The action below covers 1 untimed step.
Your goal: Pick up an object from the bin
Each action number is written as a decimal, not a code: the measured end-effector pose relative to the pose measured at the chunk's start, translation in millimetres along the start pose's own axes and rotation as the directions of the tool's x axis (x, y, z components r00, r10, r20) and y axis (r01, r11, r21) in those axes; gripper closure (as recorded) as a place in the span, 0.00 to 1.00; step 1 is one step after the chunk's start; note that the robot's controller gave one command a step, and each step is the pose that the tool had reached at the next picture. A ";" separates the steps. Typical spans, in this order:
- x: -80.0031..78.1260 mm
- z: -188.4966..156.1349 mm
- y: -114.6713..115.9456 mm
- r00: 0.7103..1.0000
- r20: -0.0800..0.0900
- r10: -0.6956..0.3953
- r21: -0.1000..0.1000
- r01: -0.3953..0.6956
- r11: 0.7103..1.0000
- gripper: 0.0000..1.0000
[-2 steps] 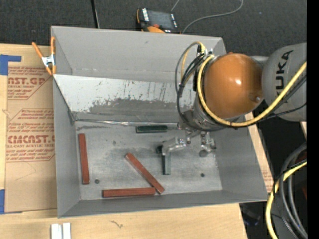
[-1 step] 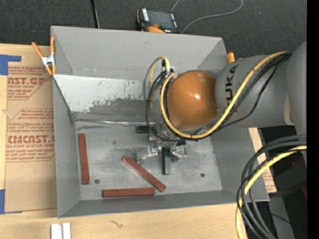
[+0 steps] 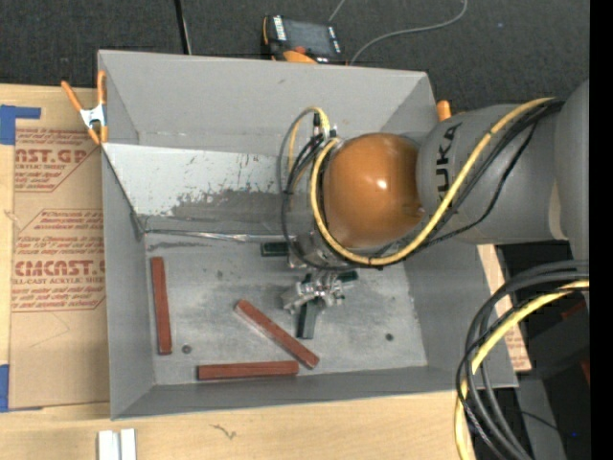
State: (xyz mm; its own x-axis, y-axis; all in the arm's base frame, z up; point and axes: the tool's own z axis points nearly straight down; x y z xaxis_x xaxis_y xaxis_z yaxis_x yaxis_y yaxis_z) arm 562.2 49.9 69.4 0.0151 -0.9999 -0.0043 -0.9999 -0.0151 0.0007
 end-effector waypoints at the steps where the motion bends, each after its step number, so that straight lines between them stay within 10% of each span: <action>1: -20.1 -149.9 21.1 0.942 -0.003 -0.337 0.005 0.337 0.942 1.00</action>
Offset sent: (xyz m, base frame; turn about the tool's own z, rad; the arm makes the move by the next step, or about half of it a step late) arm -0.0219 0.0170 0.1478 -0.3440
